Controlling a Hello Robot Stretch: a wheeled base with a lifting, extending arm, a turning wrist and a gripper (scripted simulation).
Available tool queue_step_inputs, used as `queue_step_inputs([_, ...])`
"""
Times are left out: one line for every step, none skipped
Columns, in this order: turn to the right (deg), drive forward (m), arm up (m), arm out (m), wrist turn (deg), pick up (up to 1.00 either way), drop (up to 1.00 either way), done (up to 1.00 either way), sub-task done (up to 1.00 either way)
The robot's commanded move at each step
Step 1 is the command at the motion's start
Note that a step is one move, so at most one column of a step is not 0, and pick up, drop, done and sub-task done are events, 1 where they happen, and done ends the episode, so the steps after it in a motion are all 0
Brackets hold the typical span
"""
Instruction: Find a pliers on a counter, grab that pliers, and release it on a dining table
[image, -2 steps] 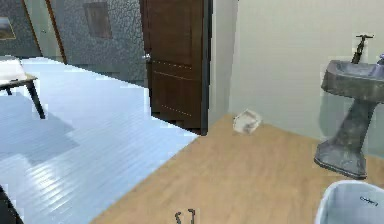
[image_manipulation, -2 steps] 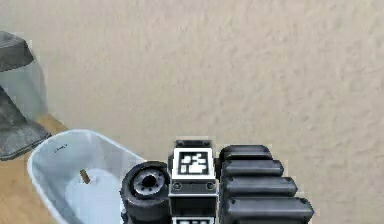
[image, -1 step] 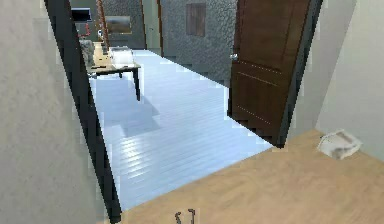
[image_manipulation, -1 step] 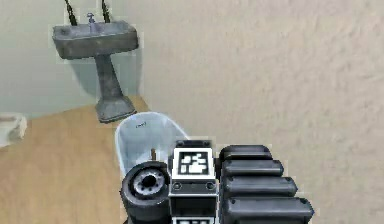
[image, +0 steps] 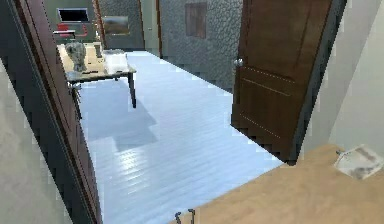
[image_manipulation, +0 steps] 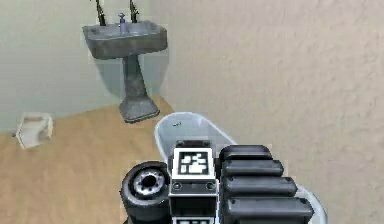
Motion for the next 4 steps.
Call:
queue_step_inputs([15.0,0.0,0.0,0.0,0.0,0.0,0.0,0.0,0.0])
queue_step_inputs([0.0,0.85,0.0,0.0,0.0,0.0,0.0,0.0,0.0])
queue_step_inputs([-27.0,0.0,0.0,0.0,0.0,0.0,0.0,0.0,0.0])
queue_step_inputs([0.0,1.0,0.0,0.0,0.0,0.0,0.0,0.0,0.0])
